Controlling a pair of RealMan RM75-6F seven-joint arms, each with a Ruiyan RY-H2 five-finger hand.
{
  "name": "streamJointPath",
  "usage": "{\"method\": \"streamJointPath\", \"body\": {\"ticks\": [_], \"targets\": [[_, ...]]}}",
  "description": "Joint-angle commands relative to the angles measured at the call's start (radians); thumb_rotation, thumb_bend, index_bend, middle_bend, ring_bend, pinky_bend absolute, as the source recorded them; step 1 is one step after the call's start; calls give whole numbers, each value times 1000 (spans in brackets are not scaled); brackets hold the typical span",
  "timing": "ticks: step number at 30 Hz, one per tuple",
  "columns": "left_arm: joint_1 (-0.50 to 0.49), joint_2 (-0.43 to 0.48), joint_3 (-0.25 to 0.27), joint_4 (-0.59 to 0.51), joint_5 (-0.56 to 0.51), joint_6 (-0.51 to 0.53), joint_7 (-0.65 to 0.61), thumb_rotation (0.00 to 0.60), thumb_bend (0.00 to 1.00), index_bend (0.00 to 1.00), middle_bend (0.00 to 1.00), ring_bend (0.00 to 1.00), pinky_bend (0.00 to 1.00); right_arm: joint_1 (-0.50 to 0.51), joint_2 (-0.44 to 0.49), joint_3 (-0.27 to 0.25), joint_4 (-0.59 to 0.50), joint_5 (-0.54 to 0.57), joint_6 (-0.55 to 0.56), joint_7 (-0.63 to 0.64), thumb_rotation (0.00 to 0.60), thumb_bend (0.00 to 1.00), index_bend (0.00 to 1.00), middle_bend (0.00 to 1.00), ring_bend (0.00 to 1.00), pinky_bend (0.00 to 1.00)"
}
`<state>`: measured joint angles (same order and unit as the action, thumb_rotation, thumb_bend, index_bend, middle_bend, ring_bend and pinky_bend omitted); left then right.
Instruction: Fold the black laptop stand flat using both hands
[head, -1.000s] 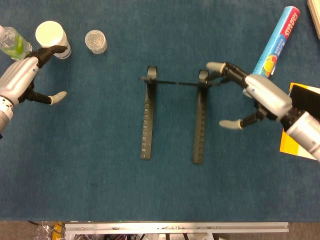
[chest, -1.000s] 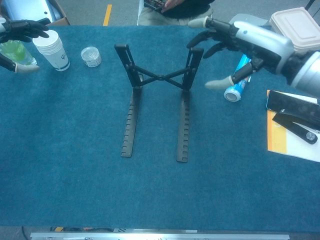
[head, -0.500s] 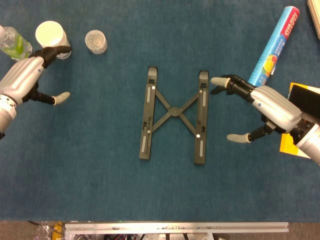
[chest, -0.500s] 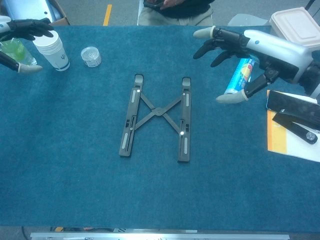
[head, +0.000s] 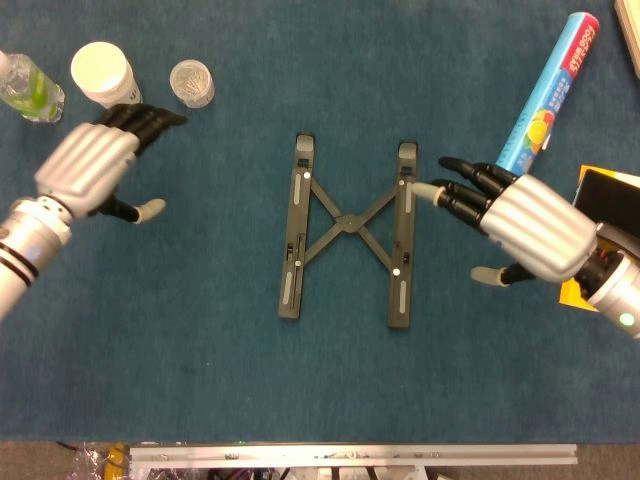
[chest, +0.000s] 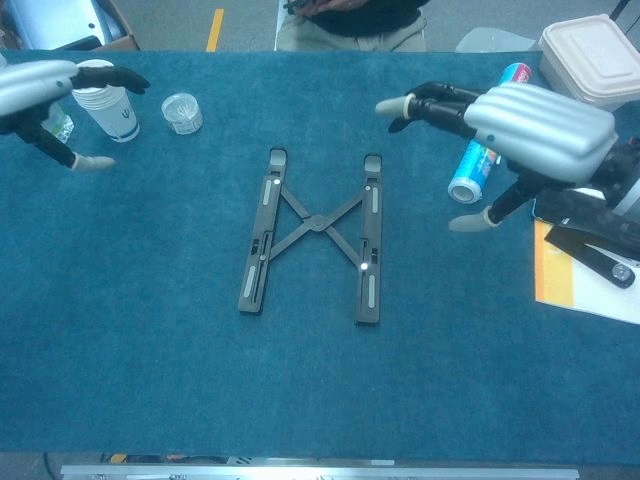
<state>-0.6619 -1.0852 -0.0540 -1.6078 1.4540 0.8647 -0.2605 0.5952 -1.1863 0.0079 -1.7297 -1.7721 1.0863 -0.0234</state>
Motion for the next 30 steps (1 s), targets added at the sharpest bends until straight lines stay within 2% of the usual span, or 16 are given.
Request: {"method": "streamJointPath", "body": {"ticks": [1, 5, 12, 18, 21, 30], "targets": [[-10, -65, 13, 38, 40, 25, 104, 600, 255, 78, 78, 66, 78, -26, -65, -11, 71, -60, 51, -142, 600, 23, 7, 156, 2, 154], [-18, -122, 22, 77, 72, 43, 219, 600, 255, 28, 18, 43, 78, -37, -121, -15, 137, -92, 88, -207, 600, 4, 0, 112, 0, 111], [-47, -196, 40, 130, 100, 18, 337, 600, 255, 8, 16, 36, 76, -39, -195, -39, 237, -121, 108, -218, 600, 0, 0, 44, 0, 86], [-72, -255, 46, 189, 114, -1, 370, 600, 254, 0, 0, 11, 66, -34, -235, -45, 311, -136, 123, -230, 600, 0, 0, 2, 0, 68], [-87, -282, 49, 217, 119, -16, 384, 600, 255, 0, 0, 0, 39, -28, -254, -48, 344, -142, 121, -238, 600, 0, 0, 0, 0, 65], [-124, -355, 48, 269, 119, -43, 376, 600, 255, 0, 0, 0, 39, 9, -347, -55, 443, -162, 94, -270, 600, 0, 0, 0, 0, 54]]}}
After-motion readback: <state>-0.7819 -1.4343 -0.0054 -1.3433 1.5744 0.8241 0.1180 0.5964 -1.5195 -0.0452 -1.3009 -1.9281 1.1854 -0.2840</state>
